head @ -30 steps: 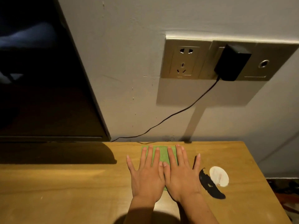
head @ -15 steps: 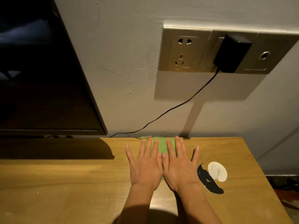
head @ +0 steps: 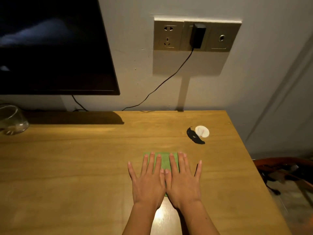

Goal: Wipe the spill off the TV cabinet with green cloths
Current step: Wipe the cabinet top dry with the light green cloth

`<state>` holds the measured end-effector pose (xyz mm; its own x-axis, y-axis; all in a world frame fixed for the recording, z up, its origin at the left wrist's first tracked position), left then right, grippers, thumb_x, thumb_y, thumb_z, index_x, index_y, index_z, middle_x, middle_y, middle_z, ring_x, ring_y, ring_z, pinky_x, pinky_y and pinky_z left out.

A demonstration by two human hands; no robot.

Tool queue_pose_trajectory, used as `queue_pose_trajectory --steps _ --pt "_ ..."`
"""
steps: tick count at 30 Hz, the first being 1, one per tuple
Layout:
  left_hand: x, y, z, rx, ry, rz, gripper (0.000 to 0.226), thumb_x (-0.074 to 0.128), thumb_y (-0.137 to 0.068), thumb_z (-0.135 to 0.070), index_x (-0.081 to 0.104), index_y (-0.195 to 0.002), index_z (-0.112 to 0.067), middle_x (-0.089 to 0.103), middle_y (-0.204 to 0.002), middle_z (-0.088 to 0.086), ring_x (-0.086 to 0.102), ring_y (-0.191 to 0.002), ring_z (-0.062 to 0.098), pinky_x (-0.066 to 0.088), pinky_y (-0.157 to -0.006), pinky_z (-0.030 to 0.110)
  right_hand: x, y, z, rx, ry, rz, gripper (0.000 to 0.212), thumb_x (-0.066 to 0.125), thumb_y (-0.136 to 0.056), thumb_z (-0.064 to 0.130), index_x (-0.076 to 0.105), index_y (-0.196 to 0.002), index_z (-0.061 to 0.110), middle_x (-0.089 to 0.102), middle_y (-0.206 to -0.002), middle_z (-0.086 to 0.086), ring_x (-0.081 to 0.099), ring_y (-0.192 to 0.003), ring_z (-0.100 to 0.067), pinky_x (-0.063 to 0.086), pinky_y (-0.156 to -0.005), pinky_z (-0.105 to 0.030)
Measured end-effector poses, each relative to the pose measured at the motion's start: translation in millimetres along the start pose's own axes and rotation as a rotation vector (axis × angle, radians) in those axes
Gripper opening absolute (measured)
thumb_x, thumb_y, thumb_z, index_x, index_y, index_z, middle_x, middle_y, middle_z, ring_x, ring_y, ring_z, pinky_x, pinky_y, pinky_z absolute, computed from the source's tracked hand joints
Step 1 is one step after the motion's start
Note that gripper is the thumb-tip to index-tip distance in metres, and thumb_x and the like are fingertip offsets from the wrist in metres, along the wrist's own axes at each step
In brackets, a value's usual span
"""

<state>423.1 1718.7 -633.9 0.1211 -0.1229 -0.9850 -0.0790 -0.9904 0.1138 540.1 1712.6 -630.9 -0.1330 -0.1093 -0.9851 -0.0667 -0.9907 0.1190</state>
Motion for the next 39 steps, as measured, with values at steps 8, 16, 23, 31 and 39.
queue_pose_trajectory --steps 8,16,23,31,39 --pt "-2 159 -33 0.049 0.021 -0.052 0.055 0.019 -0.099 -0.041 0.045 -0.144 -0.024 0.042 -0.151 -0.002 0.036 -0.141 0.017 0.026 -0.106 0.072 -3 158 -25 0.012 -0.033 0.026 0.062 0.016 -0.097 0.051 0.030 -0.150 0.022 0.027 -0.159 -0.007 0.019 -0.148 -0.024 0.007 -0.113 -0.067" --pt "1 206 -49 0.070 0.061 -0.102 0.051 -0.013 -0.095 -0.048 -0.031 -0.142 -0.037 -0.027 -0.157 -0.016 -0.031 -0.139 0.002 0.004 -0.112 0.070 -11 210 -39 -0.009 -0.035 -0.041 0.057 0.035 -0.093 0.049 0.055 -0.137 0.019 0.046 -0.148 -0.010 0.042 -0.137 -0.027 0.025 -0.104 -0.069" --pt "16 152 -53 0.052 0.009 0.084 0.061 -0.010 -0.093 -0.047 -0.009 -0.152 -0.036 -0.013 -0.162 -0.012 -0.019 -0.147 0.011 -0.013 -0.111 0.067 8 154 -46 -0.031 -0.006 0.052 0.063 -0.002 -0.095 0.055 -0.003 -0.152 0.028 -0.006 -0.163 -0.004 -0.015 -0.148 -0.021 -0.012 -0.112 -0.067" --pt "9 11 -52 0.036 0.018 0.027 0.056 -0.008 -0.097 -0.046 -0.013 -0.152 -0.036 -0.020 -0.160 -0.012 -0.022 -0.146 0.009 -0.020 -0.110 0.064 -4 15 -53 0.008 0.004 -0.021 0.066 -0.010 -0.094 0.055 -0.005 -0.155 0.030 -0.012 -0.164 -0.001 -0.021 -0.148 -0.015 -0.017 -0.112 -0.064" --pt "-5 -135 -58 0.082 0.028 -0.012 0.062 -0.013 -0.093 -0.046 -0.006 -0.154 -0.035 -0.016 -0.162 -0.011 -0.016 -0.149 0.011 -0.020 -0.109 0.064 -22 -124 -56 0.036 0.010 -0.082 0.066 -0.007 -0.096 0.054 0.001 -0.156 0.028 -0.009 -0.165 -0.001 -0.016 -0.149 -0.014 -0.018 -0.113 -0.061"
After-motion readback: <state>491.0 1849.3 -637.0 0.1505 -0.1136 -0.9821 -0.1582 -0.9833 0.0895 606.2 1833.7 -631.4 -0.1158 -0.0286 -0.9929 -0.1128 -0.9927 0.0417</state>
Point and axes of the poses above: each hand's wrist, its own y-axis away from the middle knuckle, its own x-axis out of the palm, z = x × y, the point moved 9 cm from there along -y, towards the middle knuckle
